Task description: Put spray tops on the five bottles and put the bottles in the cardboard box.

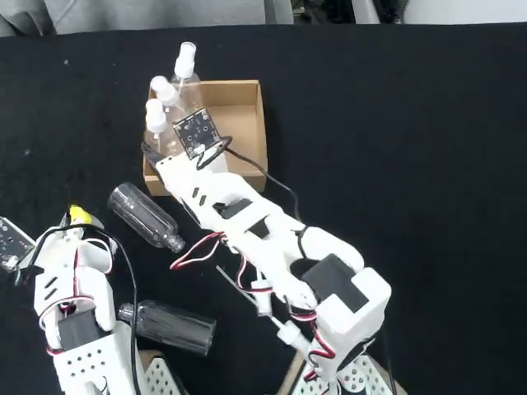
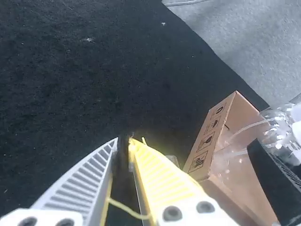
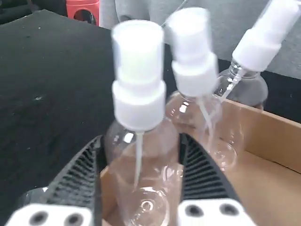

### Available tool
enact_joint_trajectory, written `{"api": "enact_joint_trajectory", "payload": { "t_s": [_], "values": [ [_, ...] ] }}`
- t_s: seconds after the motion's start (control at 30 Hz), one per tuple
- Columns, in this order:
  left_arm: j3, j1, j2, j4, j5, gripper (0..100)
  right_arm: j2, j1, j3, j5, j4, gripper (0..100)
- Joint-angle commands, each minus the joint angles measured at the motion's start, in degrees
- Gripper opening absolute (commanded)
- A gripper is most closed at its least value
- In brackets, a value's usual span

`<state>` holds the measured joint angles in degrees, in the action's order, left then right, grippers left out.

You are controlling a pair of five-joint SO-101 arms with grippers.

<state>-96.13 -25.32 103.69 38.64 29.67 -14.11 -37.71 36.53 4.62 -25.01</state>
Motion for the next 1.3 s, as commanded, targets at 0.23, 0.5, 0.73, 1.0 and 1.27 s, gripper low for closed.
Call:
{"api": "enact_joint_trajectory", "payload": {
  "t_s": [0.23,0.5,0.73,1.0,1.27],
  "values": [
    [-1.27,-0.40,0.79,-0.97,-0.44,3,1.19,-0.97,1.71,0.00,-0.35,15.3],
    [-1.27,-0.40,0.79,-0.97,-0.44,3,1.45,-0.97,1.80,-0.09,-0.35,18.2],
    [-1.27,-0.40,0.70,-0.97,-0.44,3,1.54,-1.05,-0.04,0.00,6.42,31.3],
    [-1.27,-0.40,0.70,-0.97,-0.44,3,1.54,-1.05,-0.13,0.00,6.77,31.2],
    [-1.27,-0.48,0.70,-0.88,-0.44,3,4.79,-1.05,1.27,-0.09,7.12,31.2]
  ]
}}
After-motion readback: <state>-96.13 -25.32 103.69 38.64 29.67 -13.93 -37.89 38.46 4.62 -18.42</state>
